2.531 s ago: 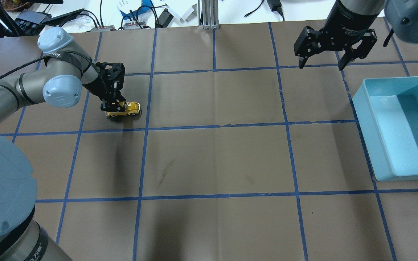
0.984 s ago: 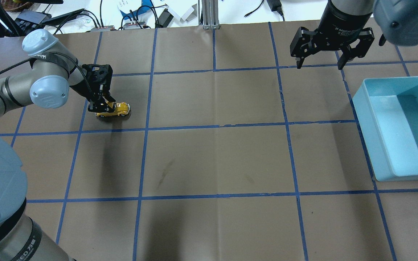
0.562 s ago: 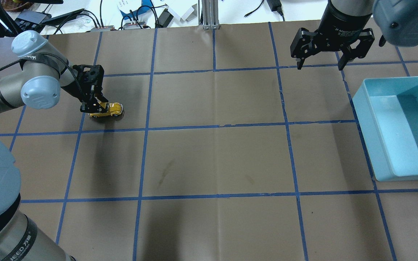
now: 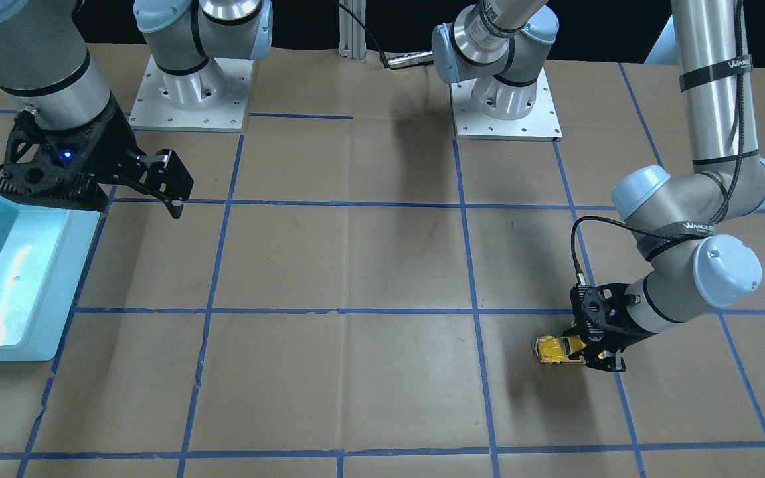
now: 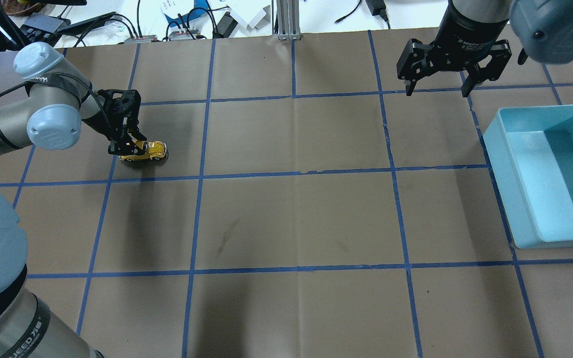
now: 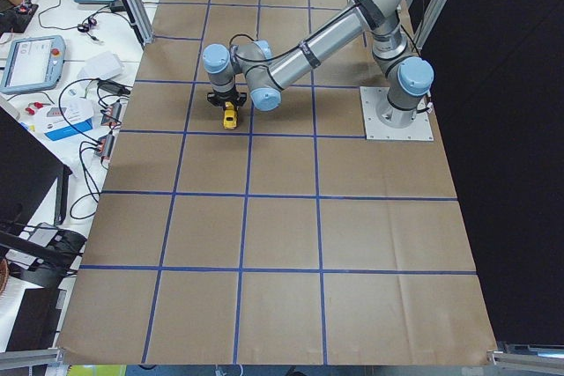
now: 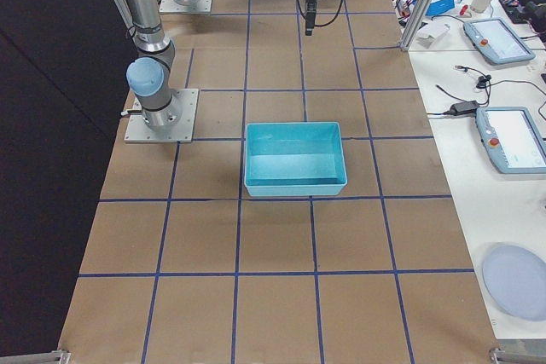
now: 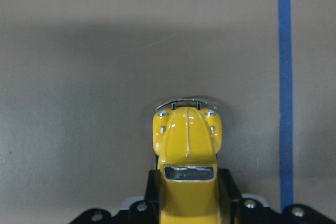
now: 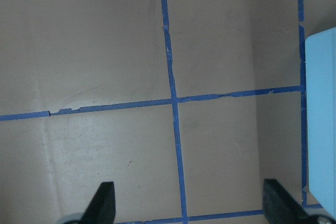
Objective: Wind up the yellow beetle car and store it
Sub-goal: 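Drag the car backward along the table with the left gripper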
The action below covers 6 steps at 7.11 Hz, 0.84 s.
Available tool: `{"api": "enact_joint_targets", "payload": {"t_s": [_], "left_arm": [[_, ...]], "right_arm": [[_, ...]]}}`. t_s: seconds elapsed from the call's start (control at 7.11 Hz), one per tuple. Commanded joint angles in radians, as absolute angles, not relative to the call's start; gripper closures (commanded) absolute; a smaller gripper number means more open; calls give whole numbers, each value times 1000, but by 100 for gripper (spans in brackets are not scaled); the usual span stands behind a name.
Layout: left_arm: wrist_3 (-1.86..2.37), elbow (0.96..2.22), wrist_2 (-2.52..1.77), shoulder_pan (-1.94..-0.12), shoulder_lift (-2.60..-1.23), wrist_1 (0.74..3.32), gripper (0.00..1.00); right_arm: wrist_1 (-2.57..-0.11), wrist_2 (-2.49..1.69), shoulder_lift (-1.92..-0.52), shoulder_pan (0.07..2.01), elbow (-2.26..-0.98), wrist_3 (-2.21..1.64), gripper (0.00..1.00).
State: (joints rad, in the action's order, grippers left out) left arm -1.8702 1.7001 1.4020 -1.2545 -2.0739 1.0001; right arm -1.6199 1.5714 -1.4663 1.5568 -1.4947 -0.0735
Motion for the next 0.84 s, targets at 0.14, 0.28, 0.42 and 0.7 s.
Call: {"api": "enact_joint_targets", "payload": {"t_s": [0.14, 0.28, 0.42, 0.7], "left_arm": [[-1878, 1701, 1401, -1239, -2074, 1002, 73], [-1878, 1701, 1402, -1238, -2074, 1002, 73], [-1878, 1701, 1401, -1229, -2074, 1002, 73], [-1878, 1701, 1401, -1226, -2074, 1002, 72]], "right_arm": [[-1620, 1574, -1466, 1557, -1494, -72, 0], [-1620, 1575, -1468, 1557, -1494, -74, 0], [-1618, 1578, -1470, 1555, -1497, -74, 0], [-1620, 1574, -1467, 1555, -1493, -74, 0]]}}
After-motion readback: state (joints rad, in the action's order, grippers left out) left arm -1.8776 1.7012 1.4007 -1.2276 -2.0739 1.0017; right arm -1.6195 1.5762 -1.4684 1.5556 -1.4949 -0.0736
